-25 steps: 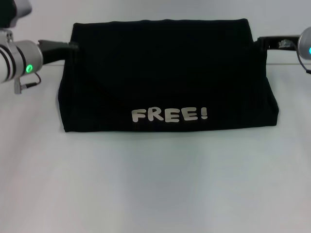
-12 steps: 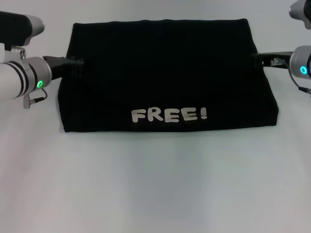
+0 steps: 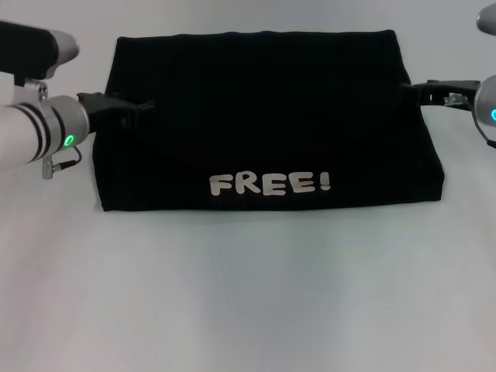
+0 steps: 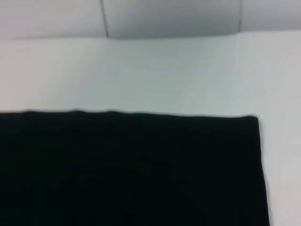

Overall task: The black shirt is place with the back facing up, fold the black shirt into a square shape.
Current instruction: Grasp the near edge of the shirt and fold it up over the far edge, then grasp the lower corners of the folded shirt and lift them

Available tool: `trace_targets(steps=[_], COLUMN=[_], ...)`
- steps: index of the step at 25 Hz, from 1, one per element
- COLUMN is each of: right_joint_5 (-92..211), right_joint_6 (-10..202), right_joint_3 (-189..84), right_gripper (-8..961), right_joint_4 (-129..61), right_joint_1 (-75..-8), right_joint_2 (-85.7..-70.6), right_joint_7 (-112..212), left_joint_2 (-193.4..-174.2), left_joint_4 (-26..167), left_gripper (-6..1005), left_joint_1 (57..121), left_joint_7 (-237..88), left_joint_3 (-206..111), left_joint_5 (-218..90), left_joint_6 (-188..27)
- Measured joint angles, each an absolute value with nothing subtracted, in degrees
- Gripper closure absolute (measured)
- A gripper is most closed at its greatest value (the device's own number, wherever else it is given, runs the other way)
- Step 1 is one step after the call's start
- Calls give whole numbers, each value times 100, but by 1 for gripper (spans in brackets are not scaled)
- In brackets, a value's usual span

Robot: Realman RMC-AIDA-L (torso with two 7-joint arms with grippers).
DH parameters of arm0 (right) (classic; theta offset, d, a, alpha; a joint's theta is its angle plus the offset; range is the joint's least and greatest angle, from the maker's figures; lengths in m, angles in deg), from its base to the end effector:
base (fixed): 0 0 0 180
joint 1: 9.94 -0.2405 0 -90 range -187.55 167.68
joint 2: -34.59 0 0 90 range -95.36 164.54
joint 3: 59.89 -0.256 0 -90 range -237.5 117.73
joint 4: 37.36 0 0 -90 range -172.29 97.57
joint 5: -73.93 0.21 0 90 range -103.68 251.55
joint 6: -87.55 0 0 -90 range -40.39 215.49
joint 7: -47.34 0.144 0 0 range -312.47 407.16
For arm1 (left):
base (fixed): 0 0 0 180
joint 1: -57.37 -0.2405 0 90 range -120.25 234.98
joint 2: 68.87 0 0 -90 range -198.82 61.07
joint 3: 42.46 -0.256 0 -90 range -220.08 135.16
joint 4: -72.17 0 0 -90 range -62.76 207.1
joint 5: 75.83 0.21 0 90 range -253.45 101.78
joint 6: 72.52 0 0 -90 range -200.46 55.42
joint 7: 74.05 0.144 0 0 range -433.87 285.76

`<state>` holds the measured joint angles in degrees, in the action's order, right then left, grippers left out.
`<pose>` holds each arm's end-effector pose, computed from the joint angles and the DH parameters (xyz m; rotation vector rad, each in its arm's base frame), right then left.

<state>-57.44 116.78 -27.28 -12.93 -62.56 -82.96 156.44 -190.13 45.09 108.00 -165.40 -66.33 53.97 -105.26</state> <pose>0.2508 0.4872 0.0187 -1.9198 1.0201 0.3029 -0.2595 0.4703 0.0053 -1.9882 -0.8786 -0.2817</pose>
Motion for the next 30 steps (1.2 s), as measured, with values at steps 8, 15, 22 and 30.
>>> trace_targets(steps=[8, 15, 22, 30], right_joint_5=[-5247, -5158, -4992, -4994], right_joint_6=[12303, 13087, 13782, 14011], right_joint_3=[-2713, -2778, -2795, -2724], right_gripper=[402, 408, 407, 408], right_joint_4=[-1014, -715, -554, -549], right_joint_1=[-5923, -5667, -5362, -5262], right_joint_2=[-8201, -8180, -8114, -8094], right_joint_7=[15641, 15689, 15699, 15671], left_joint_2=[-19291, -19286, -19257, -19281], left_joint_4=[2999, 2491, 2191, 2324], left_gripper=[209, 116, 118, 121], left_joint_1=[9888, 9281, 9003, 8904], left_joint_7=[-17713, -17996, -17999, -17806], left_joint_3=[-7537, -7674, -7640, -7697], left_joint_5=[5383, 5402, 5492, 5983], left_joint_6=[-12083, -12939, -13715, -13481])
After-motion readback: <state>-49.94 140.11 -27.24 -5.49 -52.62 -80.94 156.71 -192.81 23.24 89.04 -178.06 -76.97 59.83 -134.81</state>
